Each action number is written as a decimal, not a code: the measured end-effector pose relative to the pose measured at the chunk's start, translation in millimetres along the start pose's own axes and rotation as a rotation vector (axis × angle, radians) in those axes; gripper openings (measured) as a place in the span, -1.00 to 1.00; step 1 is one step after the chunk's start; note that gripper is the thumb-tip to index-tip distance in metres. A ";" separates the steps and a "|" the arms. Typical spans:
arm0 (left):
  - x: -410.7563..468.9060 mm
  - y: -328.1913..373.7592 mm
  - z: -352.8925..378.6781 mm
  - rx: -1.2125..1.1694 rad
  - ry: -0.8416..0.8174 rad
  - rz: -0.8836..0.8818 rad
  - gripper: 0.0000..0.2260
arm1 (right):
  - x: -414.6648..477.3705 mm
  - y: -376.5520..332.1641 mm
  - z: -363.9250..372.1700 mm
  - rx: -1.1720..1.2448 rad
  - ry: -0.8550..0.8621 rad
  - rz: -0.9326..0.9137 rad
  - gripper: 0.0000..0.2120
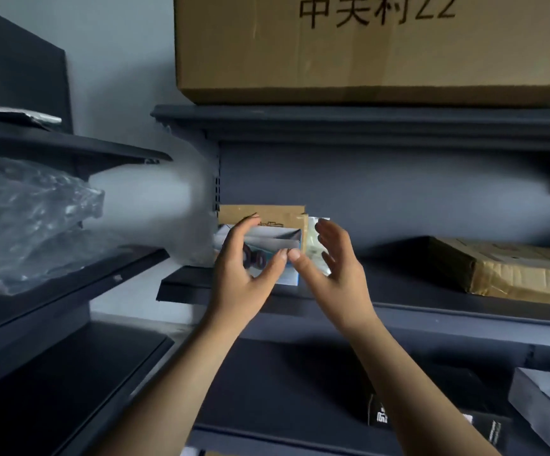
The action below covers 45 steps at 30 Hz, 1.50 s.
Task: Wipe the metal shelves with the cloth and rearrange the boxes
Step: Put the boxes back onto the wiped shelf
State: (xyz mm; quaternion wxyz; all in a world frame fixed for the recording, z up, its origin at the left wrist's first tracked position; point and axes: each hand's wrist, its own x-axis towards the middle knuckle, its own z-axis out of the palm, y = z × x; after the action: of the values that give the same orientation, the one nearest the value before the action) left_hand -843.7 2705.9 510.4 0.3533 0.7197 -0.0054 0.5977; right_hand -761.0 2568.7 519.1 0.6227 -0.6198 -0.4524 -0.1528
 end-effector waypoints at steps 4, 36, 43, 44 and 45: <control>33.9 -31.3 -19.6 0.025 0.055 -0.034 -0.45 | 33.2 9.7 22.1 -0.072 0.014 -0.008 -0.29; 77.6 -125.8 -33.9 -0.129 -0.355 -0.396 -0.26 | 82.1 81.6 37.9 -0.081 -0.170 0.225 -0.34; 76.5 -126.2 -35.4 -0.131 -0.355 -0.435 -0.39 | 79.4 77.5 38.1 -0.035 -0.197 0.263 -0.38; 76.5 -124.6 -35.1 -0.131 -0.364 -0.437 -0.41 | 79.8 77.9 38.7 -0.022 -0.199 0.265 -0.33; 75.6 -121.2 -35.6 -0.126 -0.376 -0.440 -0.42 | 79.4 78.2 38.6 -0.019 -0.198 0.269 -0.27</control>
State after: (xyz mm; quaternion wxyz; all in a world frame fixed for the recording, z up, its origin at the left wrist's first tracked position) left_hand -800.5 2846.5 516.1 0.5111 0.7783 0.0483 0.3614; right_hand -673.6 2647.7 522.5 0.5839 -0.6926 -0.4233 -0.0106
